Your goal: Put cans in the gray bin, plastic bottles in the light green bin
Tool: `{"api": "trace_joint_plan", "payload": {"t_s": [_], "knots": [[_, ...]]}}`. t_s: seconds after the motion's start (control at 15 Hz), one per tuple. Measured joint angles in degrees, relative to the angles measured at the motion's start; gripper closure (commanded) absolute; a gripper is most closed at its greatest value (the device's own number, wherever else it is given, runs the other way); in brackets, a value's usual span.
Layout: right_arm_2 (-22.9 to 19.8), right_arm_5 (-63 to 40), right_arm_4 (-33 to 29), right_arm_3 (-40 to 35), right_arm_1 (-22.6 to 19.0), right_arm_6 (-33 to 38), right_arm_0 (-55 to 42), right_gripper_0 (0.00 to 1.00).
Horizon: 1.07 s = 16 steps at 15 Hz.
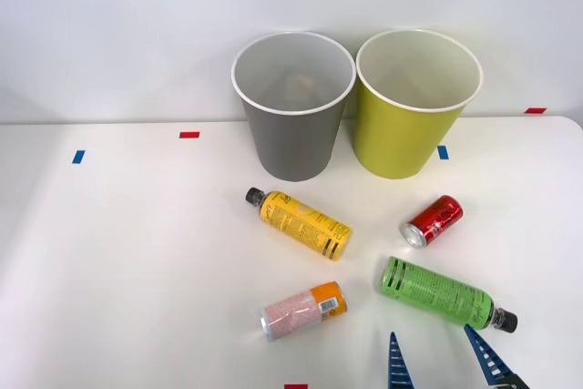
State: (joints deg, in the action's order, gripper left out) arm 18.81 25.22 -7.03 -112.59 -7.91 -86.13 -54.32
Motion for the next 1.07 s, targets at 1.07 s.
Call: {"api": "trace_joint_plan", "payload": {"t_s": [1.07], "knots": [[-1.15, 2.18, -0.76, 2.30, -1.03, -1.61, 0.27, 0.00]]}}
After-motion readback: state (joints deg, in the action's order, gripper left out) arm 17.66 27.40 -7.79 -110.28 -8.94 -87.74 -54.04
